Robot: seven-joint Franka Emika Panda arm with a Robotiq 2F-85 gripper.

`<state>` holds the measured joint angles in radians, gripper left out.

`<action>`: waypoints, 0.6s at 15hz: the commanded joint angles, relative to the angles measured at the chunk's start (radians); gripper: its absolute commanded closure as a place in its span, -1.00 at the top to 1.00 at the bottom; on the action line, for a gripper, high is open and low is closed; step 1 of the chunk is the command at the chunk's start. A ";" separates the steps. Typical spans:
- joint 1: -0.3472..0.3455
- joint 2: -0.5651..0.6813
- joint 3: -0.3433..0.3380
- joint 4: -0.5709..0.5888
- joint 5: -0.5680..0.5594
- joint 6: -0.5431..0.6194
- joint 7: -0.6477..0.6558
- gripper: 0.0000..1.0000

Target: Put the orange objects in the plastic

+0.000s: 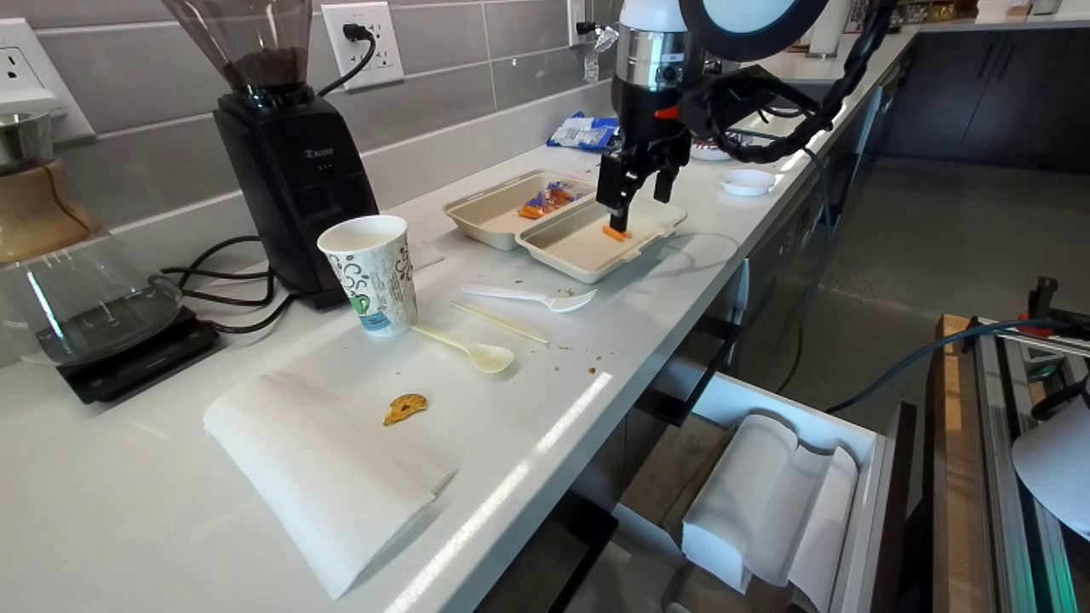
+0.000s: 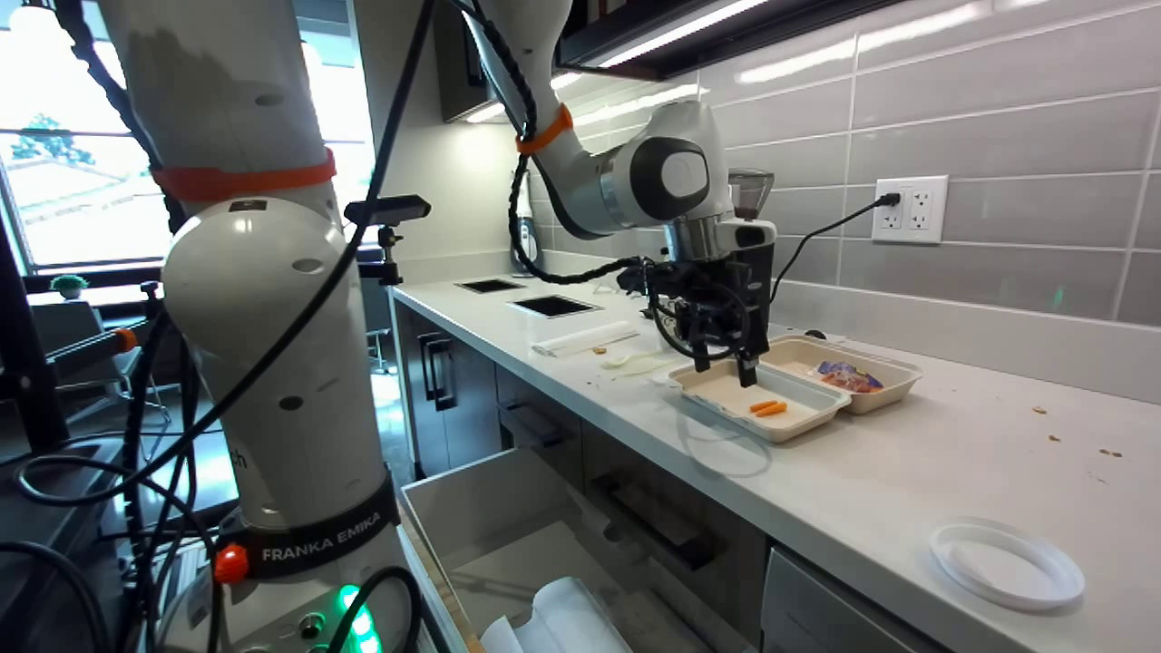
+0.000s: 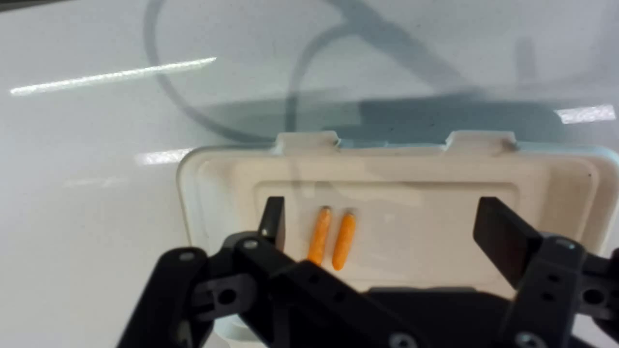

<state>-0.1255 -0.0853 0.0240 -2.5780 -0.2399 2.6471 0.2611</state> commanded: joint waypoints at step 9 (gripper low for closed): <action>0.027 0.136 -0.054 0.101 -0.070 0.020 0.092 0.98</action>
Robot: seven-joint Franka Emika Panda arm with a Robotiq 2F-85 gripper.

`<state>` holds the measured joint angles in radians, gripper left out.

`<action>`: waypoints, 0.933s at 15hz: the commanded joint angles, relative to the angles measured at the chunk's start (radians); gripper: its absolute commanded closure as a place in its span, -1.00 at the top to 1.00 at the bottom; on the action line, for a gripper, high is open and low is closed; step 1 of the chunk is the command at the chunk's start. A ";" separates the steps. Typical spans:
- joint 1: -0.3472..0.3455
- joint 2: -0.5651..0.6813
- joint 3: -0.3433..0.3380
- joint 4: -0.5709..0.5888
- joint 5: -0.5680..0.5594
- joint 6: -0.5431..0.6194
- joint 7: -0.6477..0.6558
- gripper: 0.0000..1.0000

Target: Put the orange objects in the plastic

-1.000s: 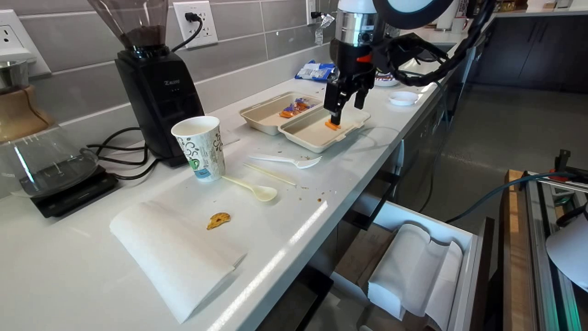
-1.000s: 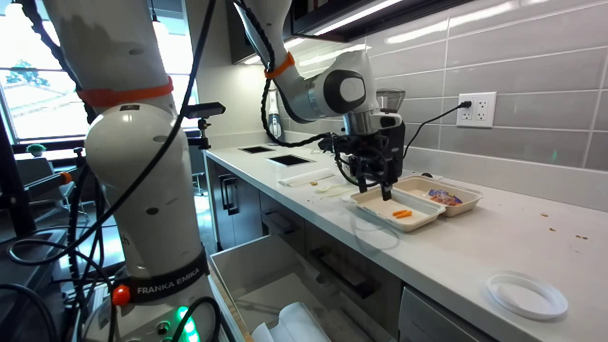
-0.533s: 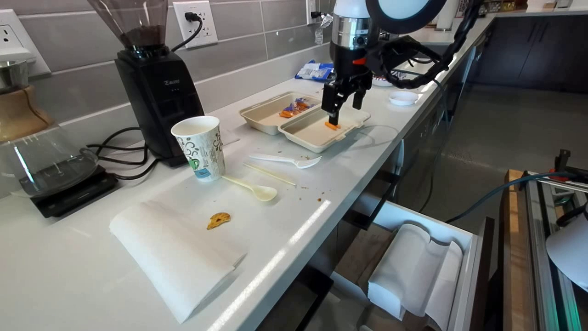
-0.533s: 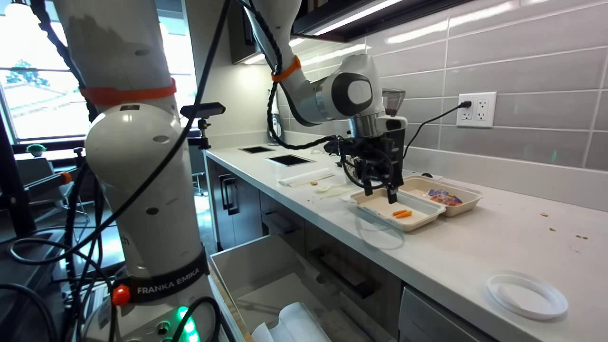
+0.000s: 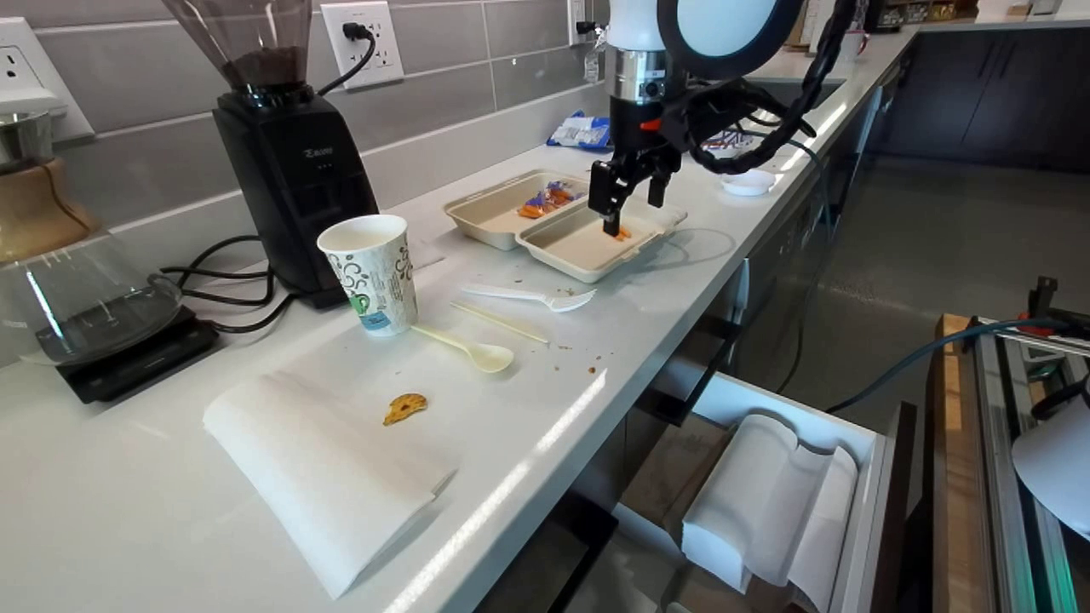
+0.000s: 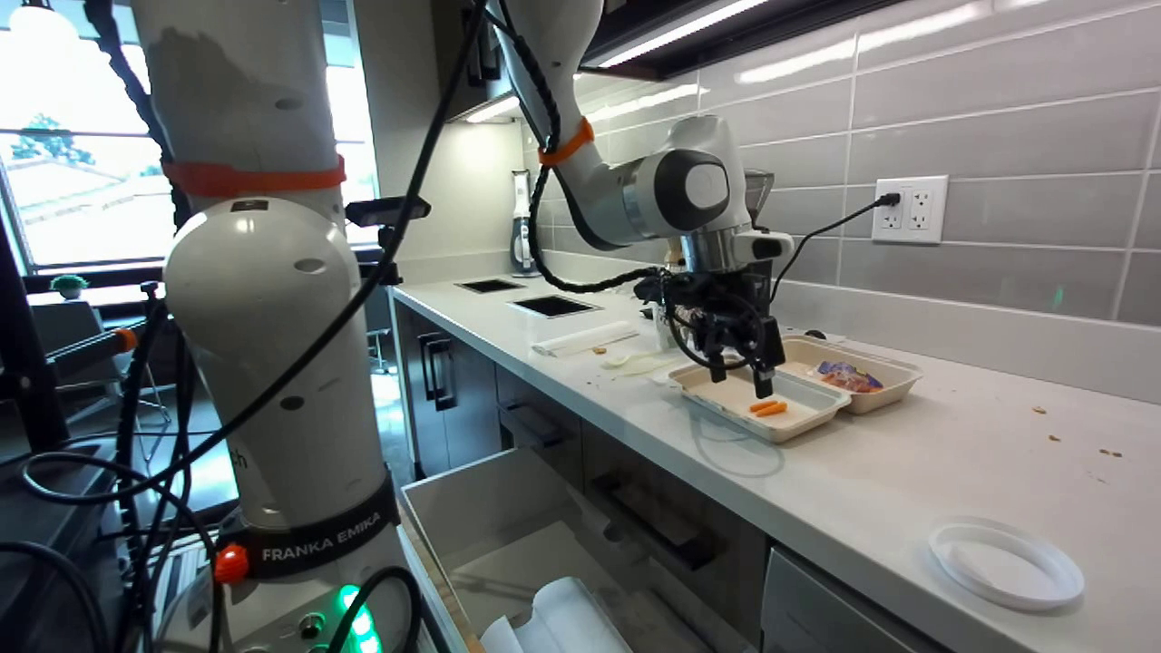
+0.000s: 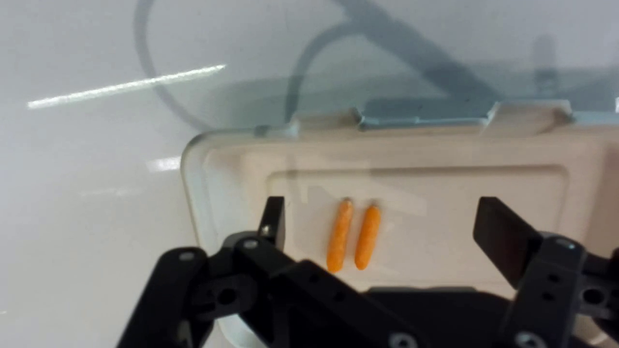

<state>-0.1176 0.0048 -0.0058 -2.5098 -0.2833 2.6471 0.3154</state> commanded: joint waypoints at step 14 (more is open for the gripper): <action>0.061 0.102 -0.074 0.082 -0.024 0.020 0.064 0.01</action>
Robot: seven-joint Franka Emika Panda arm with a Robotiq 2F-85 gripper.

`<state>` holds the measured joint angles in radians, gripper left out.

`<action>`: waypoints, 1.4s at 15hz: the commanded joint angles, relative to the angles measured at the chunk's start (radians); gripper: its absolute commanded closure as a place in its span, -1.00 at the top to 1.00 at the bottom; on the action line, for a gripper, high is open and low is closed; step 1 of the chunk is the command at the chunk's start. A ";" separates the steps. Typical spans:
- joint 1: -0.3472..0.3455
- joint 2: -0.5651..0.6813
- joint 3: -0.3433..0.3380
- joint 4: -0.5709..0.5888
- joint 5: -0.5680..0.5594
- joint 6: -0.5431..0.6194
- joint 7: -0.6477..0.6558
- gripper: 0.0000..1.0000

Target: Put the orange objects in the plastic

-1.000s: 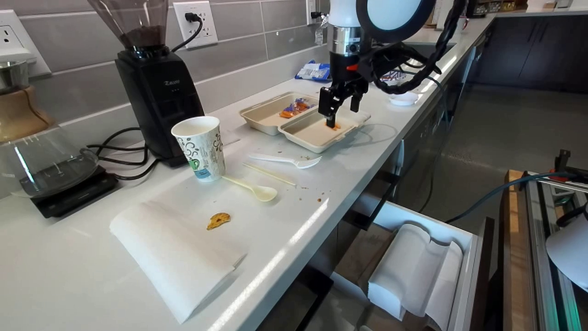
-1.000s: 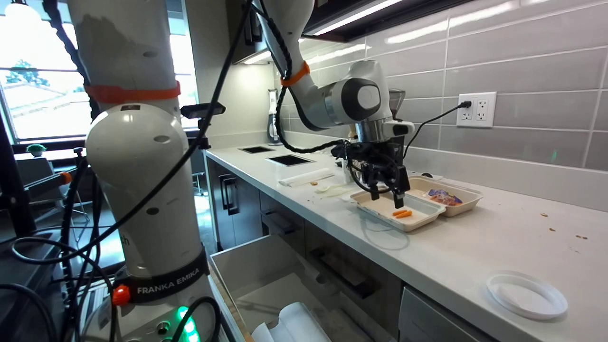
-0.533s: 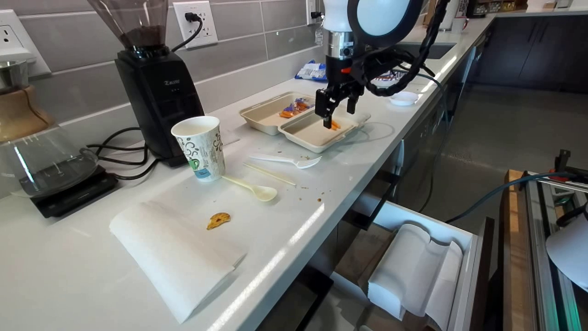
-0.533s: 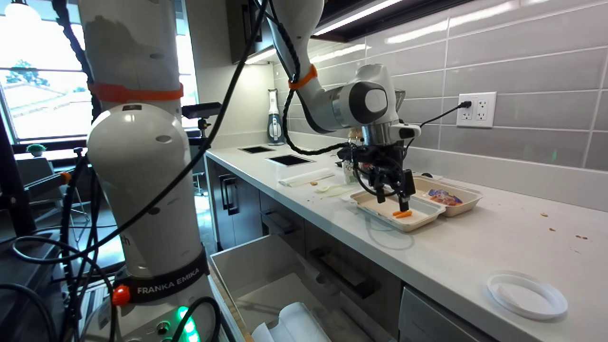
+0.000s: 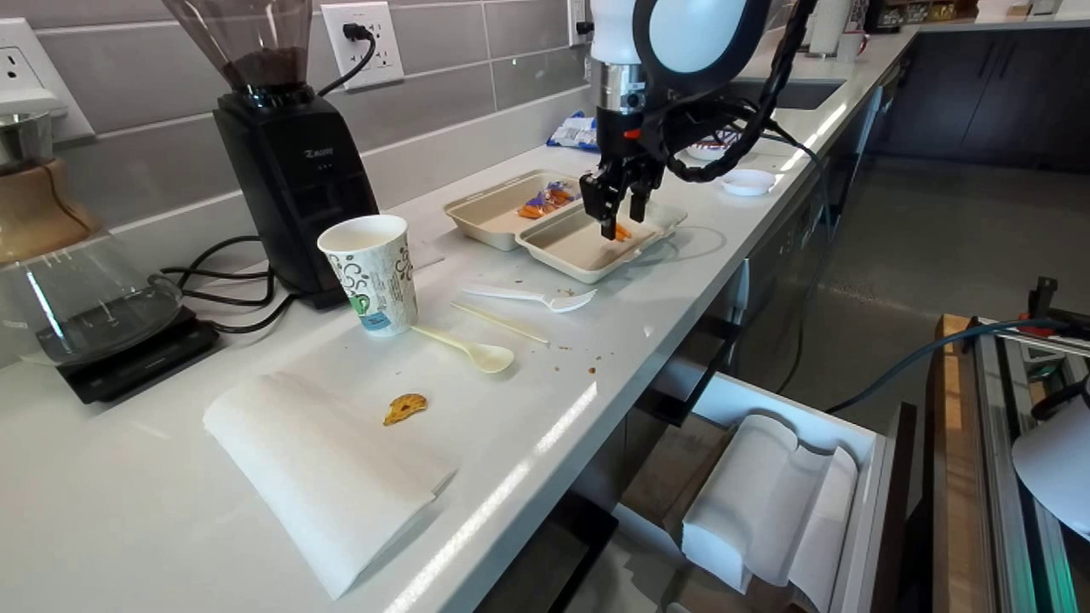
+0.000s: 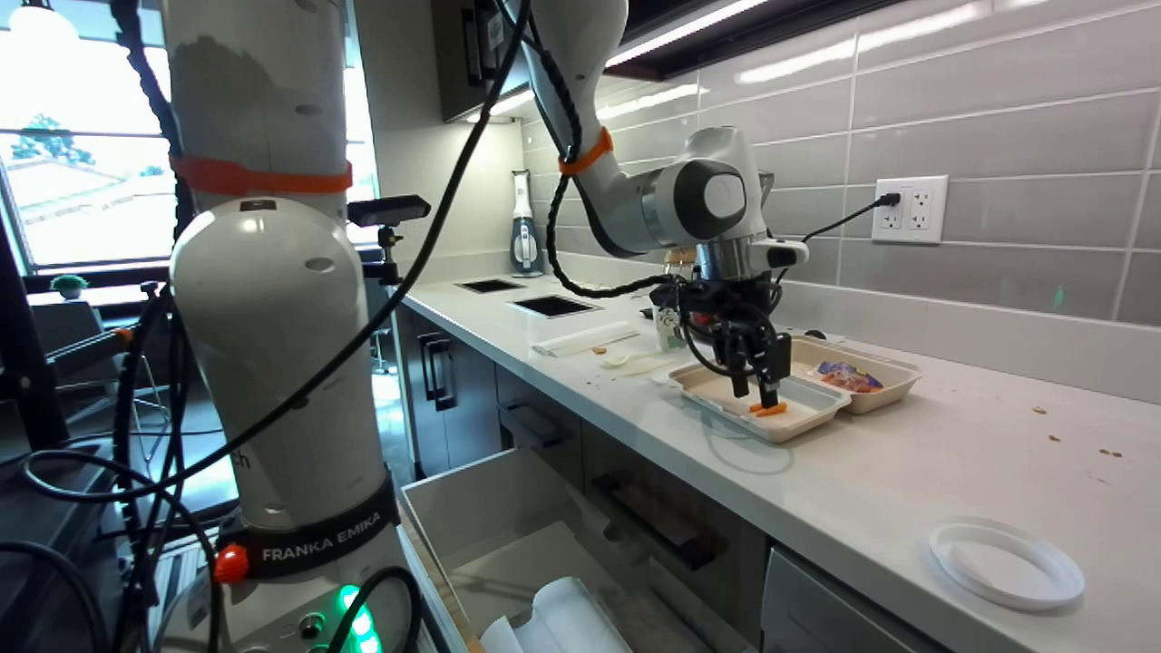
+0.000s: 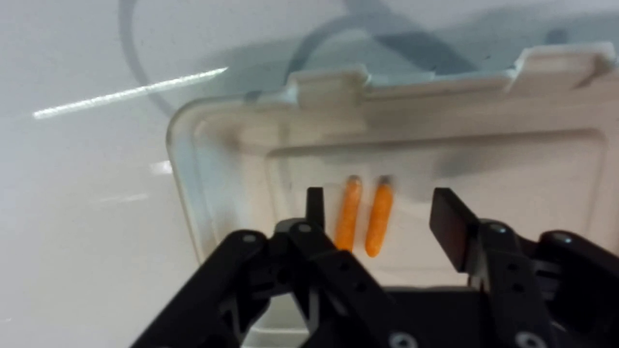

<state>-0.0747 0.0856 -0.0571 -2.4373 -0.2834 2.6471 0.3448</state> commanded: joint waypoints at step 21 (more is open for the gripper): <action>0.022 0.028 -0.055 0.010 -0.021 0.033 0.067 -0.13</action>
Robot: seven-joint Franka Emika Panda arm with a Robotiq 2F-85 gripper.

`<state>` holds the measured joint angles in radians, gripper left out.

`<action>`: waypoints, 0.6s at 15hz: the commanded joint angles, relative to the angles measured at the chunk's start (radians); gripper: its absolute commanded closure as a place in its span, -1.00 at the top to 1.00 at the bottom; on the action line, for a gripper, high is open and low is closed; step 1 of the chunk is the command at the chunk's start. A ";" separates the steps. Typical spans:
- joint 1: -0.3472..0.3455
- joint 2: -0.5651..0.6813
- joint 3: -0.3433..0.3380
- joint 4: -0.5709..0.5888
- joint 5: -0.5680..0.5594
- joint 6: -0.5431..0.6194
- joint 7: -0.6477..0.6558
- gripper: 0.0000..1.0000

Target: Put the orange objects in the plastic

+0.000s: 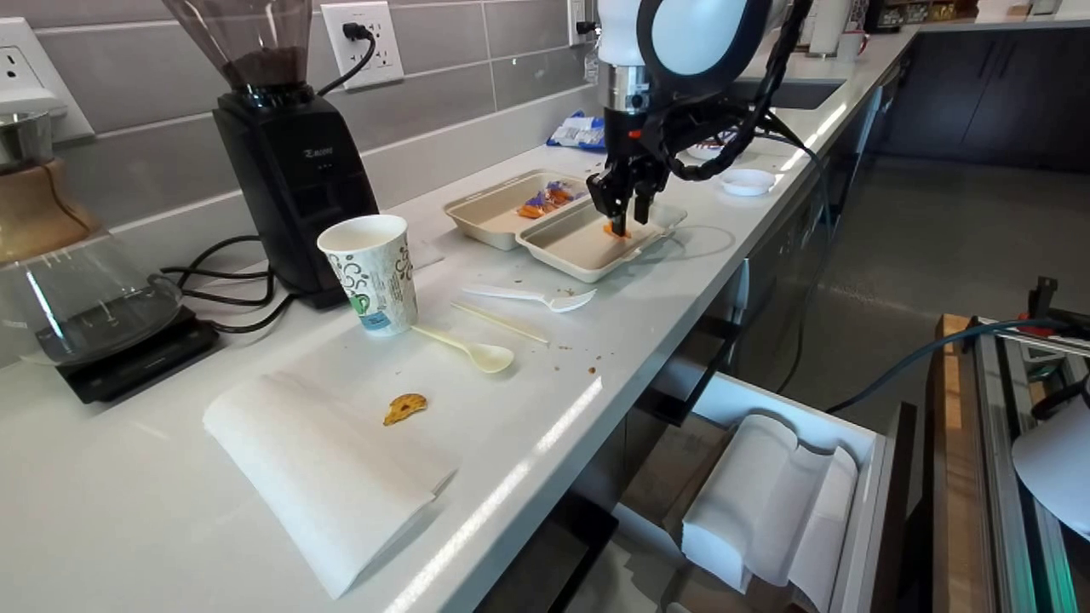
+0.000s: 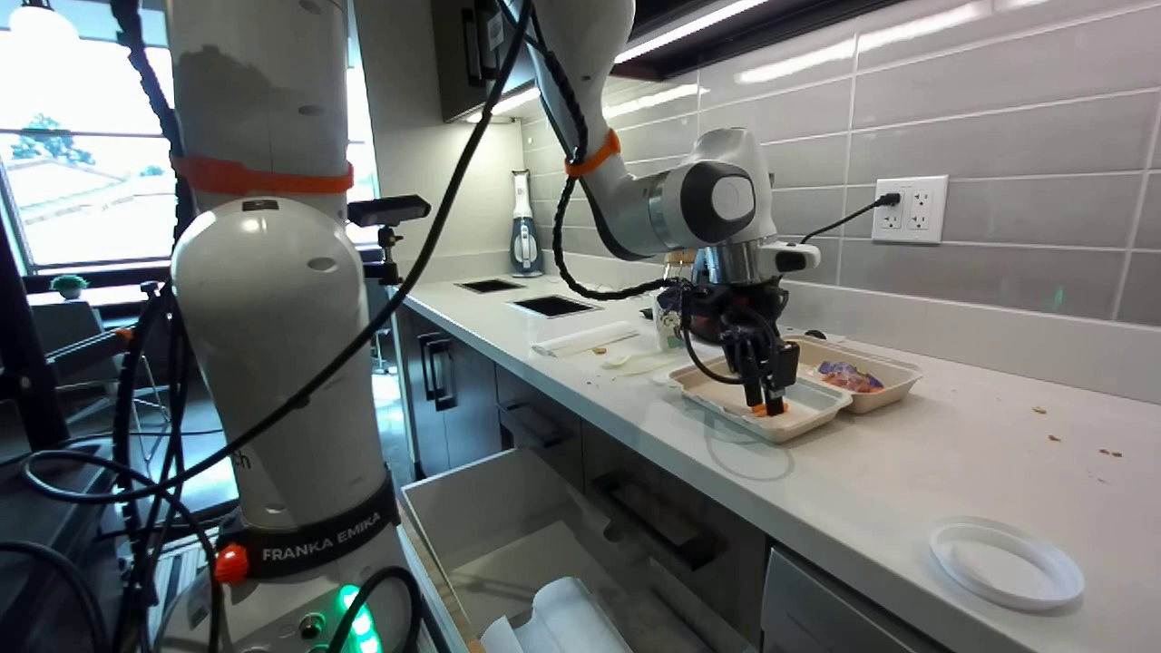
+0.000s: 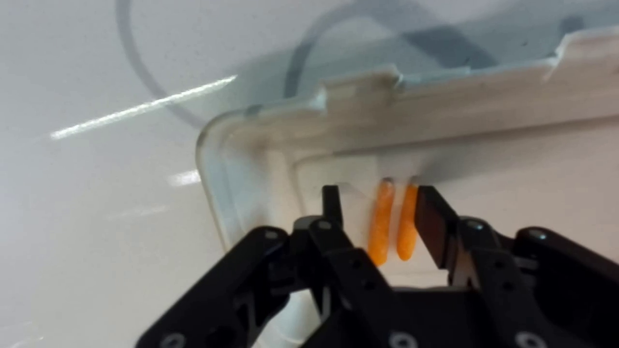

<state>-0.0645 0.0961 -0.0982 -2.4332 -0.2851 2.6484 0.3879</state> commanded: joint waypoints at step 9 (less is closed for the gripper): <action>0.015 0.019 -0.010 0.012 -0.008 0.035 0.015 -0.22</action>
<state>-0.0602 0.0961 -0.0982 -2.4274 -0.2850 2.6496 0.3880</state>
